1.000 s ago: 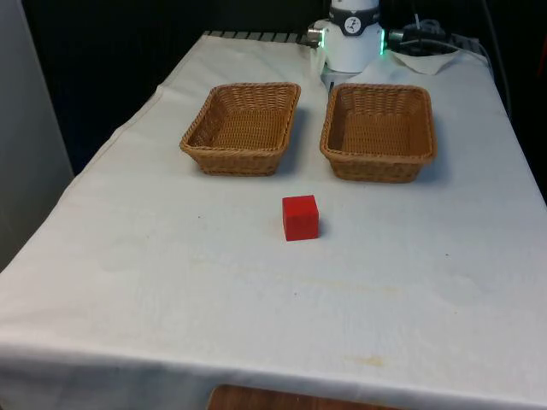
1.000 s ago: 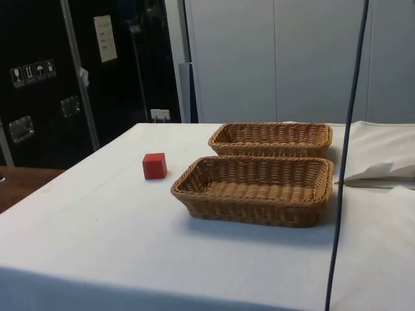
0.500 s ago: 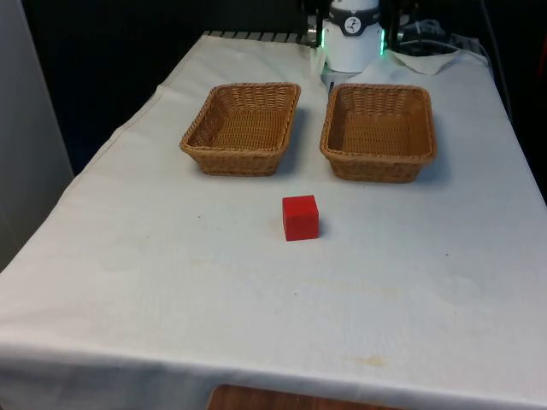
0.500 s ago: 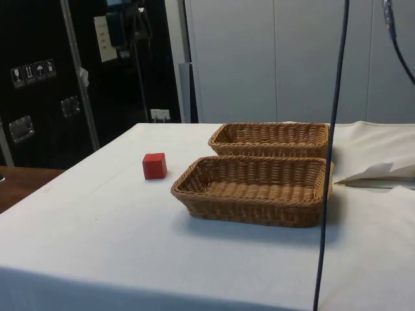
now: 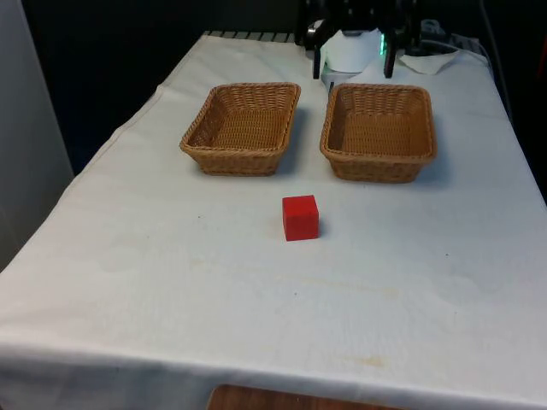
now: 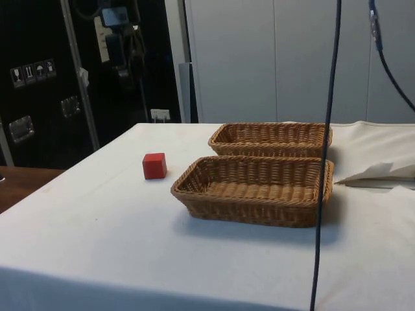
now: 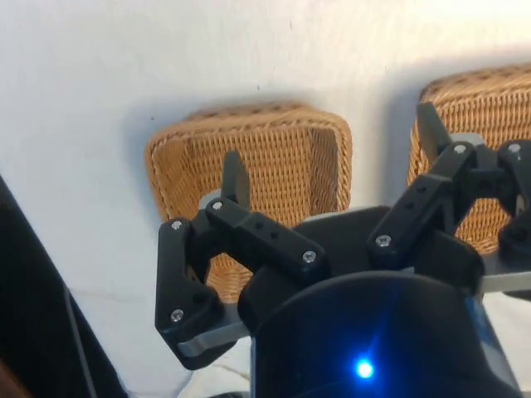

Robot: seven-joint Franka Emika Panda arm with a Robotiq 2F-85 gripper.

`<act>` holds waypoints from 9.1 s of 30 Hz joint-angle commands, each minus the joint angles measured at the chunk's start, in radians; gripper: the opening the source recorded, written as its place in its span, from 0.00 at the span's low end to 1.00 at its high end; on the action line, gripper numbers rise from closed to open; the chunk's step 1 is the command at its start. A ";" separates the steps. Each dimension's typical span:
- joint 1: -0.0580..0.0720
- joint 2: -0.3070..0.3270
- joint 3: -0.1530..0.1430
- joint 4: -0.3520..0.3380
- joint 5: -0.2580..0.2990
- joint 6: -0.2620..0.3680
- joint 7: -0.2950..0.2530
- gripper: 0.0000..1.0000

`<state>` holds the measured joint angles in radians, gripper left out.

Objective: Pick up the red cube and place it into the right basket.

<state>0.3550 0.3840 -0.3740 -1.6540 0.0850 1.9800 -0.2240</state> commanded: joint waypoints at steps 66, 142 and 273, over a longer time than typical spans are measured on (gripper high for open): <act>-0.067 0.264 -0.046 -0.053 0.221 0.321 -0.398 1.00; -0.056 0.347 -0.056 -0.017 0.270 0.306 -0.339 0.03; -0.054 -0.112 -0.282 -0.831 0.247 0.651 -0.736 1.00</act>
<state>0.2990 0.2710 -0.6530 -2.4860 0.3370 2.6330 -0.9640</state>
